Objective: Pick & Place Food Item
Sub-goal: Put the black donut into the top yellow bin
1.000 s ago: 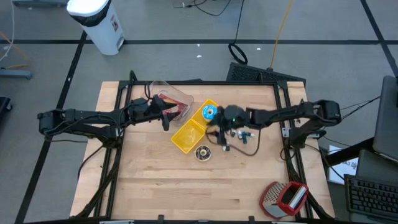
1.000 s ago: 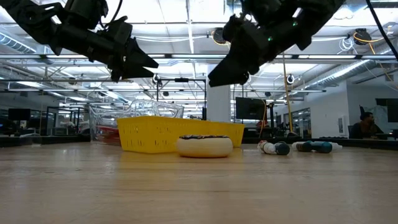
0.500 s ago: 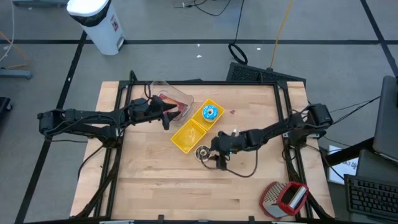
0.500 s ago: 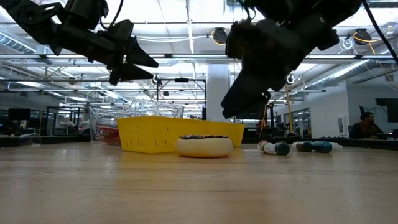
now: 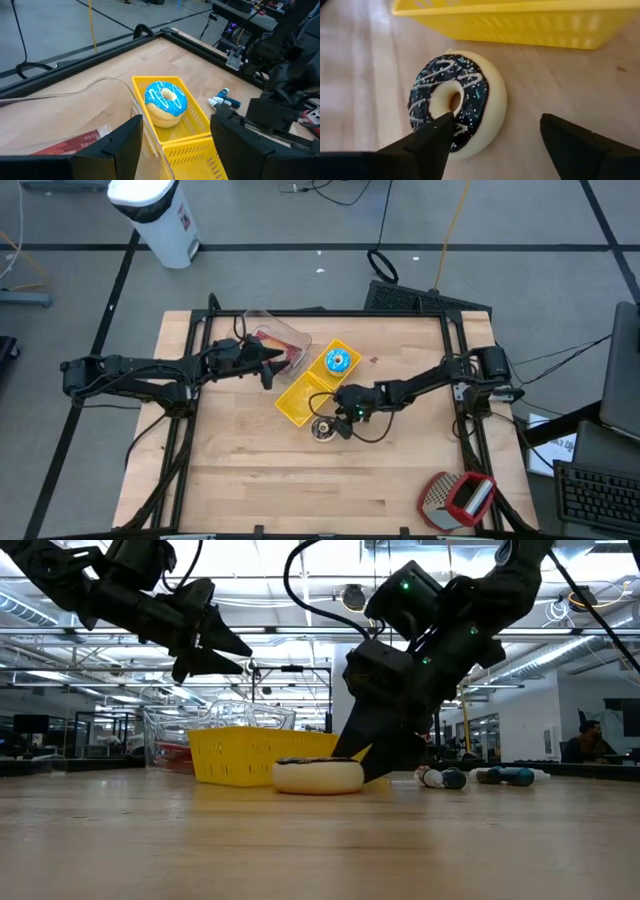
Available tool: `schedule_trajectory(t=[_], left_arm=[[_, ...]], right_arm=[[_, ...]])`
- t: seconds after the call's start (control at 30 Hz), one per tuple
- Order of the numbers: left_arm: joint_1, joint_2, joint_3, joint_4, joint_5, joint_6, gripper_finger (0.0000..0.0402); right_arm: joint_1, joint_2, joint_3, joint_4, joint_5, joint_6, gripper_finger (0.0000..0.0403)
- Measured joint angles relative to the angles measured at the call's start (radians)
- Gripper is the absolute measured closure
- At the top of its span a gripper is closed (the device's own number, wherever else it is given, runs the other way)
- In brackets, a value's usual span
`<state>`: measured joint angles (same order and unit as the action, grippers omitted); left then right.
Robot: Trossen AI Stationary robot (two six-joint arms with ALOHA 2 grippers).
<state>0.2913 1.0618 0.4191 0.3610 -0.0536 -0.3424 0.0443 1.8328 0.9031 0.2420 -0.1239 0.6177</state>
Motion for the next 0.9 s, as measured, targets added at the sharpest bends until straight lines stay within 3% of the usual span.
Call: schedule_trajectory(t=[0.27, 0.37, 0.63, 0.77, 0.9], left_arm=[[0.0, 0.0, 0.0, 0.0, 0.0, 0.0, 0.0167], [0.0, 0.0, 0.0, 0.0, 0.0, 0.0, 0.0167], [0.0, 0.0, 0.0, -0.001, -0.001, -0.001, 0.0167], [0.0, 0.0, 0.0, -0.001, -0.001, -0.002, 0.0167], [0.0, 0.0, 0.0, -0.001, -0.001, -0.002, 0.0167]], right_arm=[[0.004, 0.004, -0.001, 0.047, -0.025, -0.012, 0.0139], [0.016, 0.004, -0.002, 0.079, -0.066, -0.028, 0.0173], [0.044, 0.003, -0.002, 0.091, -0.058, -0.056, 0.0288], [0.045, 0.003, -0.002, 0.091, 0.023, -0.012, 0.0329], [0.044, 0.003, -0.002, 0.114, 0.042, -0.075, 0.0354]])
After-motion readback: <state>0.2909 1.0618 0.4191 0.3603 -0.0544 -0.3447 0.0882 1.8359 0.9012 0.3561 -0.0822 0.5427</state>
